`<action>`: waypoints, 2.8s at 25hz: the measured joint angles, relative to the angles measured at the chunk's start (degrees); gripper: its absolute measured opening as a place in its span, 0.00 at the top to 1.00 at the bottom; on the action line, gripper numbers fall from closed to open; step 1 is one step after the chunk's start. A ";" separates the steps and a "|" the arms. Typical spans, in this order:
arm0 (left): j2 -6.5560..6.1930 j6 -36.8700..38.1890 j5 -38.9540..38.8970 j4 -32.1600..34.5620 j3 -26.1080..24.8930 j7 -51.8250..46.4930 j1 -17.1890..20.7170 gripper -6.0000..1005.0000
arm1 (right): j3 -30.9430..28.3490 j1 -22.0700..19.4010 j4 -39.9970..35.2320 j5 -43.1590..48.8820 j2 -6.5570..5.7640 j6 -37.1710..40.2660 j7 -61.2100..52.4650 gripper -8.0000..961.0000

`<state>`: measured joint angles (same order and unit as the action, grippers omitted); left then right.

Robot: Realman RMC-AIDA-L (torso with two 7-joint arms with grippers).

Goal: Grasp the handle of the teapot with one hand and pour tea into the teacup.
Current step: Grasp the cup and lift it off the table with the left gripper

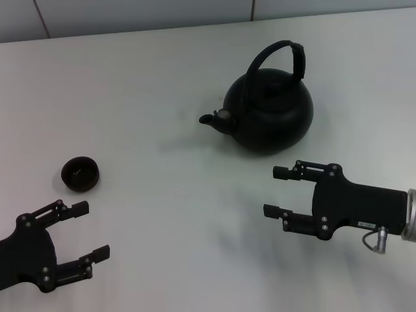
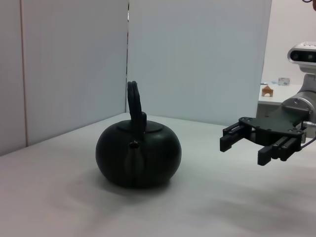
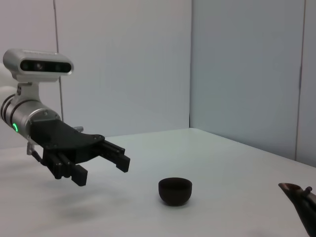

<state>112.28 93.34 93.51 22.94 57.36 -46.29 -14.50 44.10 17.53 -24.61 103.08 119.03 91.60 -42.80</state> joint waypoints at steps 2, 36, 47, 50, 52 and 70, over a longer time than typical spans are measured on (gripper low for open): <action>-0.02 0.00 0.01 0.00 0.01 -0.01 0.00 0.18 | -0.08 -0.01 0.23 -0.01 -0.01 0.00 0.00 0.31; 4.74 -6.45 2.78 0.54 -19.78 2.66 0.47 0.18 | -0.15 0.61 0.78 -0.43 0.22 -0.19 -0.08 0.31; 5.67 -14.06 7.59 2.54 -19.87 2.77 0.64 0.18 | -0.15 0.75 0.78 -0.43 0.15 -0.29 -0.27 0.31; 5.71 -14.44 7.60 2.33 -19.88 2.78 0.32 0.18 | -0.15 0.76 0.79 -0.43 0.15 -0.29 -0.32 0.31; 5.98 -15.68 7.62 2.18 -19.90 2.78 -0.23 0.18 | -0.16 0.79 0.79 -0.43 0.15 -0.22 -0.39 0.31; 6.39 -22.08 7.58 -2.08 -18.38 3.56 -6.11 0.18 | -0.83 0.96 0.79 -0.50 0.15 0.15 -0.48 0.31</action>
<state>118.67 71.26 101.09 20.87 38.99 -42.73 -20.60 43.27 18.49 -23.82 102.58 119.17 91.75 -43.27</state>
